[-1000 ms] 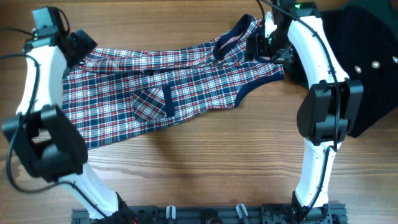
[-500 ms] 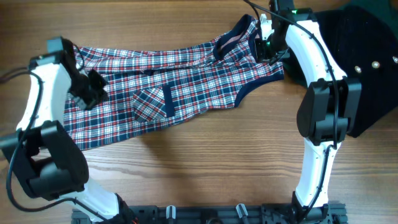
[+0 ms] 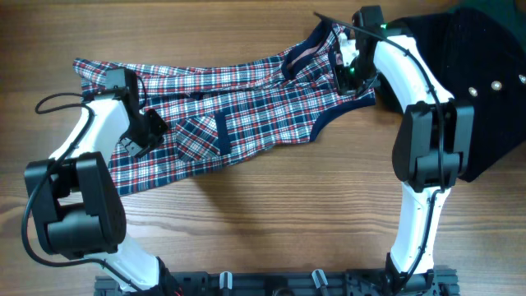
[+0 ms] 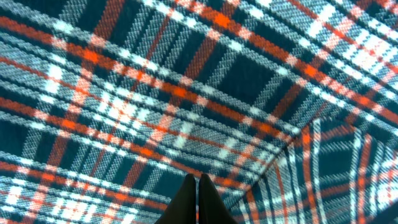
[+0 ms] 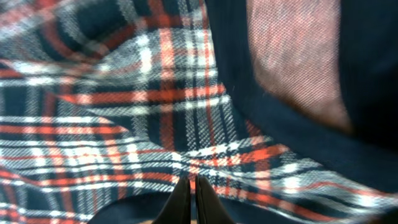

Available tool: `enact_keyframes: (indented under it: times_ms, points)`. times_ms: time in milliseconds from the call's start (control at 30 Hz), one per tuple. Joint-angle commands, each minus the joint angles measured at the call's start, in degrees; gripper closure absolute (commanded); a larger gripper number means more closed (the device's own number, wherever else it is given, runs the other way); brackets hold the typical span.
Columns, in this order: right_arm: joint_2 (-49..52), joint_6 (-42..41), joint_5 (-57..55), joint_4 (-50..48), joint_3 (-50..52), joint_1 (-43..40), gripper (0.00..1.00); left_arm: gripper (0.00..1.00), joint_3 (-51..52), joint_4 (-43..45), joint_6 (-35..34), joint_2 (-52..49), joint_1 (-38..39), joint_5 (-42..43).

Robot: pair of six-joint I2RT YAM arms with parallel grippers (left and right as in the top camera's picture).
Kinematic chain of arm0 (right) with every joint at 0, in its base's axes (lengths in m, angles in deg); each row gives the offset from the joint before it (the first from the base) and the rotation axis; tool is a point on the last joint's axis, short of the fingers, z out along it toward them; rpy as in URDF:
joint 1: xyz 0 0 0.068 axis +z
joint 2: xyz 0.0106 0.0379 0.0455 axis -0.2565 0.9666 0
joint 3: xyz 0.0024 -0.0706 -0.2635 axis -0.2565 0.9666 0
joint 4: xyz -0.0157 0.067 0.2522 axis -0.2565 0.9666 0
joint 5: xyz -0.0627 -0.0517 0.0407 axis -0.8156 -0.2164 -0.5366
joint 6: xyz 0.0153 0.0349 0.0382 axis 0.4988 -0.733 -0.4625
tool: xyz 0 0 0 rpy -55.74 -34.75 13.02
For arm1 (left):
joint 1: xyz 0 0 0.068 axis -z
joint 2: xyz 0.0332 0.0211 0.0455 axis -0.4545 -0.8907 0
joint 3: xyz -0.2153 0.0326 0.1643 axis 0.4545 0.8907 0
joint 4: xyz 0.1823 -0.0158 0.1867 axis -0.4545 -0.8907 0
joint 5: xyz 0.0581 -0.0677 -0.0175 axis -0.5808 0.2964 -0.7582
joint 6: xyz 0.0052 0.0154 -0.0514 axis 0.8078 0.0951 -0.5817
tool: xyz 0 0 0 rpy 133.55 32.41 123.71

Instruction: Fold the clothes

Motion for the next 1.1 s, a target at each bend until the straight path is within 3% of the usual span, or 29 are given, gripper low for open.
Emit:
enact_keyframes:
  times_ms: [0, 333, 600, 900, 1067]
  points:
    - [0.9, -2.7, -0.6, -2.0, 3.8, 0.2, 0.96, 0.96, 2.9, 1.7, -1.3, 0.0, 0.9, -4.4]
    - [0.9, -6.7, -0.8, -5.3, 8.9, 0.2, 0.96, 0.96, 6.5, 5.0, -1.3, 0.0, 0.9, -6.2]
    - [0.8, -12.8, 3.4, 3.5, 13.7, 0.0, 0.96, 0.96, 7.1, 5.2, -1.5, 0.0, 0.2, -7.2]
    - [0.7, -19.3, -1.0, 9.1, 13.7, -1.4, 0.96, 0.96, 7.1, 4.1, -1.0, 0.0, -16.1, -10.2]
    - [0.7, -21.7, -2.5, 10.0, 13.7, -2.6, 0.96, 0.96, 7.1, 3.9, -1.0, 0.0, -18.7, -10.2]
